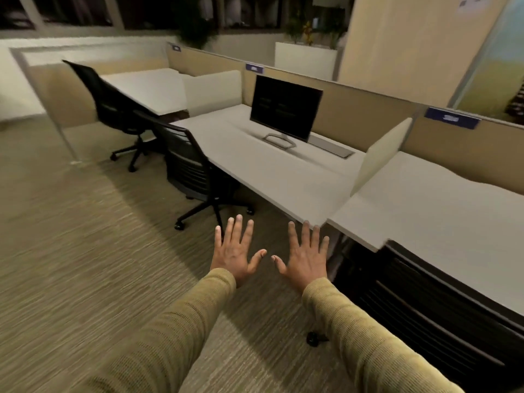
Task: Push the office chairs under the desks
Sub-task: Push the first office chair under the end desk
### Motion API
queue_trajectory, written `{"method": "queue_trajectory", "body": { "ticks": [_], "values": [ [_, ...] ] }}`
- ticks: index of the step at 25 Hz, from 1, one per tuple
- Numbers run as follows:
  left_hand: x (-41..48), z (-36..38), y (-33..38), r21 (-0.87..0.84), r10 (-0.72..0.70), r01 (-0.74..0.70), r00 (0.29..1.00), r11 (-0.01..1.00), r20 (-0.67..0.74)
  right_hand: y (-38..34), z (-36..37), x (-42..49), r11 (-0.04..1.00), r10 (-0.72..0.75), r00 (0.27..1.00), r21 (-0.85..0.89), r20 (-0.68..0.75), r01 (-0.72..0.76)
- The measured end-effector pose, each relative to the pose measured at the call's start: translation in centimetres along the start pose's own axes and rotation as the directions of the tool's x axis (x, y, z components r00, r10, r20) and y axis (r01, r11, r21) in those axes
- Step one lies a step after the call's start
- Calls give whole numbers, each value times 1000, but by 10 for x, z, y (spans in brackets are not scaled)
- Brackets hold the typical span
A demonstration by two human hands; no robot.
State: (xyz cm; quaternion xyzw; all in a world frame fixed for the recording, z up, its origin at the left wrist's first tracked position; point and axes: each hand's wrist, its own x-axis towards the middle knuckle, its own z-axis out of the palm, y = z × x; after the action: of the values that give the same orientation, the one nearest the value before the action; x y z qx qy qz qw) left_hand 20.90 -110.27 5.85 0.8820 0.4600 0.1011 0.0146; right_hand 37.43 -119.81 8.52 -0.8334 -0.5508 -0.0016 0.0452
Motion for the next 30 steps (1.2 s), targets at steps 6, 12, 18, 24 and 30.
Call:
{"method": "queue_trajectory", "body": {
  "ticks": [6, 12, 18, 24, 30],
  "values": [
    [7, -11, -171, 51, -168, 167, 986, 985, 14, -164, 13, 76, 985, -170, 985, 1, 8, 170],
    [8, -33, -317, 76, -295, 295, 955, 952, -13, -323, 27, 132, 946, -321, 947, 39, 22, 321],
    [8, -47, -420, 80, -428, 429, 903, 900, -35, -434, 38, 178, 889, -455, 890, 65, 19, 453],
    [40, -45, -517, 102, -516, 517, 856, 850, -38, -528, 60, 248, 833, -552, 834, 58, 11, 551],
    [123, -35, -627, 120, -563, 561, 826, 819, -15, -616, 76, 368, 809, -587, 809, 71, 27, 584]
  ]
}}
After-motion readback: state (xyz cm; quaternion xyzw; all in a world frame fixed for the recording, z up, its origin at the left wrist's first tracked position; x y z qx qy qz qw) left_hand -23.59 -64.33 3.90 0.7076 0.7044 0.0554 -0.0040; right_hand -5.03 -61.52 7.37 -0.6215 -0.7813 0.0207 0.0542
